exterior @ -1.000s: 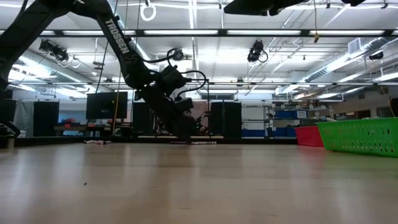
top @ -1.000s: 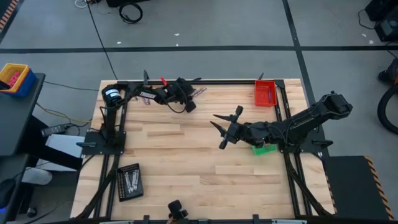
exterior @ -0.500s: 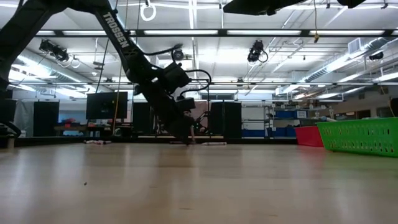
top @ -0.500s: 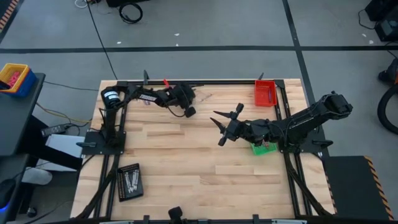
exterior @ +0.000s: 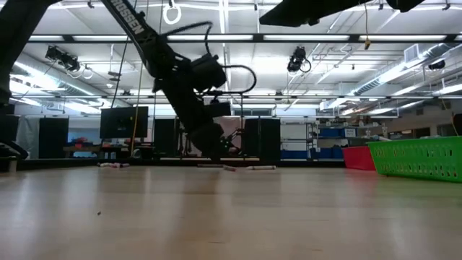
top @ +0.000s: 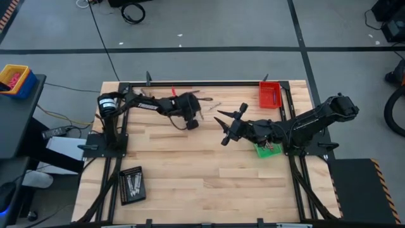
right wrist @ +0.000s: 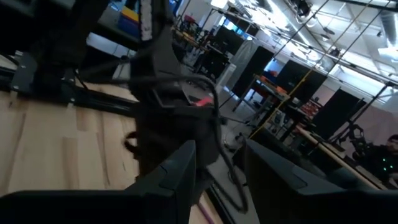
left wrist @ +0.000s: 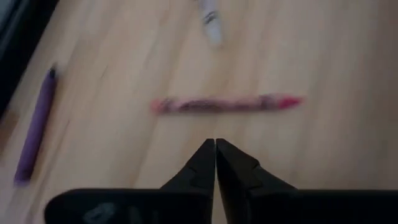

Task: Sort crayons
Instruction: Put the pink crayon into the green bin

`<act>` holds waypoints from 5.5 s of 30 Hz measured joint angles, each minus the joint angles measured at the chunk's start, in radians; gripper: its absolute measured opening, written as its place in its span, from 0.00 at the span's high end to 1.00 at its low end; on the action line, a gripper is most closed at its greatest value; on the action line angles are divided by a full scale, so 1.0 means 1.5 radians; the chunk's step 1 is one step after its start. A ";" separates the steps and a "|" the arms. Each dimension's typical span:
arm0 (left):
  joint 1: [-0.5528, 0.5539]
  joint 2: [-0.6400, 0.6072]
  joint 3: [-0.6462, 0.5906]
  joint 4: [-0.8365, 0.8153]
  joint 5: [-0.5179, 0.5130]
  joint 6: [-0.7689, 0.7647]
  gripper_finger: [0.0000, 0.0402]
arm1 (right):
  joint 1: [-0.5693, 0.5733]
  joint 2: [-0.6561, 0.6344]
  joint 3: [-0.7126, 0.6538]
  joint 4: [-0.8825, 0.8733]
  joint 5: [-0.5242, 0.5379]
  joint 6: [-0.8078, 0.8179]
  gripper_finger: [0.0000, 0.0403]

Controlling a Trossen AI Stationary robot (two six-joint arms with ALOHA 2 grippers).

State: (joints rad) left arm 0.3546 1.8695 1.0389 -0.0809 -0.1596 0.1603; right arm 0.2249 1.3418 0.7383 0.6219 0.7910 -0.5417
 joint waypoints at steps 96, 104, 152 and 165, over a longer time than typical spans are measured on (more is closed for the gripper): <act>-0.005 0.174 0.274 -0.475 0.102 0.114 0.80 | 0.040 -0.001 -0.001 0.021 0.053 -0.040 0.66; 0.011 0.158 0.268 -0.469 0.117 0.098 0.95 | 0.056 -0.001 -0.001 0.040 0.049 -0.046 0.66; -0.209 -0.313 -0.316 0.602 0.138 -0.088 0.94 | -0.021 0.165 0.000 0.263 -0.176 0.240 0.47; -0.228 -0.313 -0.315 0.630 0.140 -0.085 0.93 | -0.061 0.239 0.022 0.327 -0.302 0.331 0.66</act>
State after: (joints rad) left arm 0.0124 1.3998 0.5663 0.8646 0.0497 0.0330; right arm 0.1338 1.7007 0.7720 1.1121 0.3387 -0.0452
